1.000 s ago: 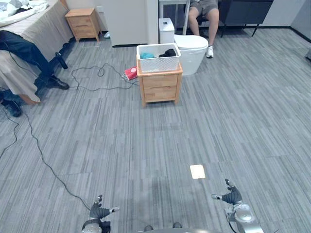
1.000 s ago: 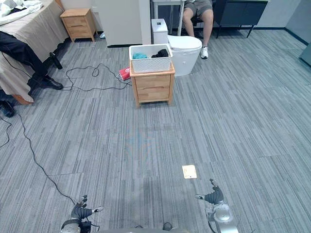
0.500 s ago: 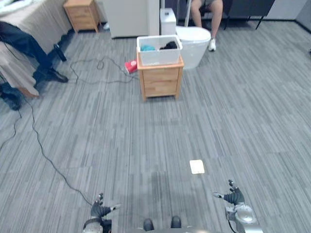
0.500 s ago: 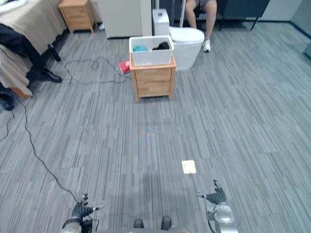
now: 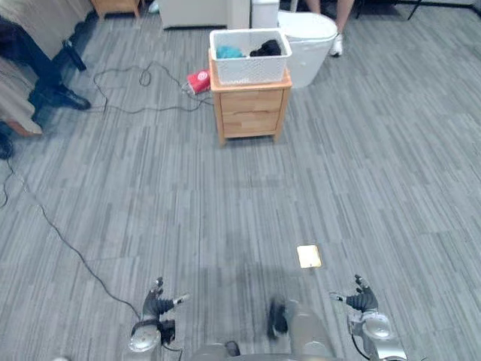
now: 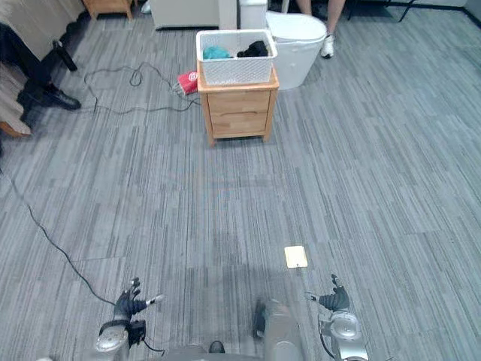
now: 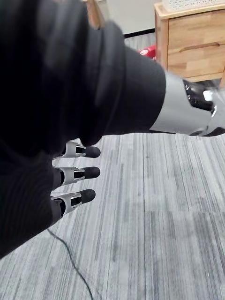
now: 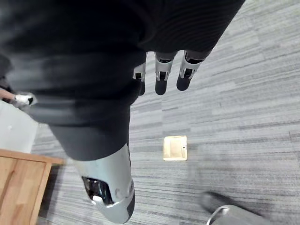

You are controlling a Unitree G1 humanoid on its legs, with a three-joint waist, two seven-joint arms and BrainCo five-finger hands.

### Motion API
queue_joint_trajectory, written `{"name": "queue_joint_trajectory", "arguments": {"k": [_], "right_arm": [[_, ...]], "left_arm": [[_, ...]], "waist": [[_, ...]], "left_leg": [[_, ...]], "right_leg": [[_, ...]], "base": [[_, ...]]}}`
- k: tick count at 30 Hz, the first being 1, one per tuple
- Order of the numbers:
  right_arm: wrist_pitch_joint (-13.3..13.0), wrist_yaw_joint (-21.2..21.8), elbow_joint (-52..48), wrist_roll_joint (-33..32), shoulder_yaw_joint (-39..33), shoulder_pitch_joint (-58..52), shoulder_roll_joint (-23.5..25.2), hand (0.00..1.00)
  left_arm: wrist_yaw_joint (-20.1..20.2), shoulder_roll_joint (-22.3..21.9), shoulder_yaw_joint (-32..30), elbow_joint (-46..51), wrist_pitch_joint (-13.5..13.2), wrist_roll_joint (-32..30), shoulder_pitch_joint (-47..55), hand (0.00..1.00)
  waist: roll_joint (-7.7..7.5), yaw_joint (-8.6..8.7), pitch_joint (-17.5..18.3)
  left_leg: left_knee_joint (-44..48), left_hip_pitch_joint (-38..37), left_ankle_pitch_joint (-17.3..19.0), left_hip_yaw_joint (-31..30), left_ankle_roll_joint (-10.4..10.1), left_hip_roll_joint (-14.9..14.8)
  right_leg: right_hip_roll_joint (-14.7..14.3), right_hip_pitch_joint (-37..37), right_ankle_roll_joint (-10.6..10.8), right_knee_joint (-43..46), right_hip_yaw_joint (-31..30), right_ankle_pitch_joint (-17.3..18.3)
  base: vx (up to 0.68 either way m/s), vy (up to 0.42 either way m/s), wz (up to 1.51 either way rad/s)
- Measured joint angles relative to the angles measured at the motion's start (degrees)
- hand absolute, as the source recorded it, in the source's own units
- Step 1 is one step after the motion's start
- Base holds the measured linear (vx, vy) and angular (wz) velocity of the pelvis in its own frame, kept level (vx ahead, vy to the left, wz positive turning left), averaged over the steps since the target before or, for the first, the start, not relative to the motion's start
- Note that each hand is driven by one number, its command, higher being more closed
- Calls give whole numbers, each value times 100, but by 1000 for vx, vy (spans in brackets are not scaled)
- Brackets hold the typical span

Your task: Pick up the laundry basket with both hands and put the clothes into the washing machine.

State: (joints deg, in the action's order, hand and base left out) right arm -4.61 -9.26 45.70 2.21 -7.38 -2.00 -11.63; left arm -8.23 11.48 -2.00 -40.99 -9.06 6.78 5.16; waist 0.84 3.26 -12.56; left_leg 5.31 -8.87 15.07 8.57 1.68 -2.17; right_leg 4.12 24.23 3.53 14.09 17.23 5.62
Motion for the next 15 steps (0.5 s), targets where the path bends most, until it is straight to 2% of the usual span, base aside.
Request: {"name": "queue_joint_trajectory", "arguments": {"k": [1,2,3,4,5,6,7,8,9,10,11,13,14,15], "right_arm": [[0,0,-13,0,52,3,-13,0],[4,-2,-78,2,115,-19,-5,0],[11,11,-193,7,163,-93,-6,0],[11,30,-224,6,162,-99,-6,0],[12,59,-268,9,159,-30,-2,0],[11,71,-343,12,169,-21,9,0],[12,81,-386,15,174,-20,10,0],[16,80,-407,14,207,-14,0,0],[12,68,-433,7,346,-9,-2,0],[-3,67,-444,7,406,-9,3,0],[-40,57,-450,-5,411,-6,53,0],[-55,48,-501,-72,399,-1,115,0],[-54,49,-557,-130,401,-19,125,0],[-54,50,-577,-160,404,-11,126,0]], "left_arm": [[-28,8,9,-3,-1,-2,-24,0],[-70,16,23,-9,-3,-11,-41,0],[-69,-15,27,-33,-2,-22,-28,0],[-62,-39,36,-34,-2,-25,-7,0],[-58,-97,34,-51,-12,-31,3,0],[-59,-118,33,-59,-17,-32,-4,0],[-58,-145,26,-105,-17,-31,11,0],[-55,-208,-2,-173,-11,-27,72,0],[-48,-239,-5,-181,-11,-26,164,0],[-41,-244,-3,-189,-9,-26,180,0],[-40,-256,-2,-189,-3,-25,173,0],[-45,-270,-3,-156,-6,-25,163,0],[-43,-290,-4,-134,-5,-25,165,0],[-41,-295,-4,-117,-7,-26,170,0]], "waist": [[-37,33,-13],[-118,93,-13],[-158,108,-27],[-106,131,-15],[55,131,73],[103,116,66],[157,93,33],[217,59,-1],[235,49,-11],[215,28,-25],[142,-114,-55],[58,-216,-43],[26,-242,-60],[14,-267,-67]], "left_leg": [[-87,-103,20,-56,-66,4],[-161,-343,160,-136,-302,8],[-83,-577,315,-193,-552,-50],[-2,-623,336,-216,-593,-134],[525,-383,315,-205,-676,-350],[1277,-127,191,-187,-894,-451],[2231,215,-81,-151,-1264,-631],[3780,749,-750,-177,-1498,-938],[5308,1307,-730,-124,-1470,-1272],[5837,1510,-653,-37,-1332,-1395],[6408,1906,-467,169,-1009,-1525],[6233,2546,-320,508,-767,-1523],[5611,2927,-231,697,-630,-1460],[5157,3070,-217,810,-605,-1416]], "right_leg": [[10,36,6,-319,-21,-215],[19,124,-52,-621,-112,-546],[13,130,-509,-391,-286,-1171],[-4,172,-658,-138,-261,-1374],[-91,369,-786,415,-148,-889],[-150,336,-827,641,-116,-601],[-236,145,-908,725,-100,-398],[-394,-279,-986,659,-104,-141],[-568,-822,-1038,525,-117,71],[-633,-1087,-1068,430,-163,149],[-698,-1576,-1133,221,-306,253],[-716,-2204,-1085,-278,-473,319],[-721,-2578,-1056,-653,-547,307],[-716,-2759,-1038,-827,-591,311]], "base": [[559,-128,56],[613,-177,47],[623,-192,39],[621,-234,17],[616,-272,5],[632,-296,-1],[660,-308,-4],[794,-318,-12],[659,-251,-18],[745,-217,-34],[464,-108,-38],[624,-106,-34],[563,-46,-22],[678,23,-25]]}}
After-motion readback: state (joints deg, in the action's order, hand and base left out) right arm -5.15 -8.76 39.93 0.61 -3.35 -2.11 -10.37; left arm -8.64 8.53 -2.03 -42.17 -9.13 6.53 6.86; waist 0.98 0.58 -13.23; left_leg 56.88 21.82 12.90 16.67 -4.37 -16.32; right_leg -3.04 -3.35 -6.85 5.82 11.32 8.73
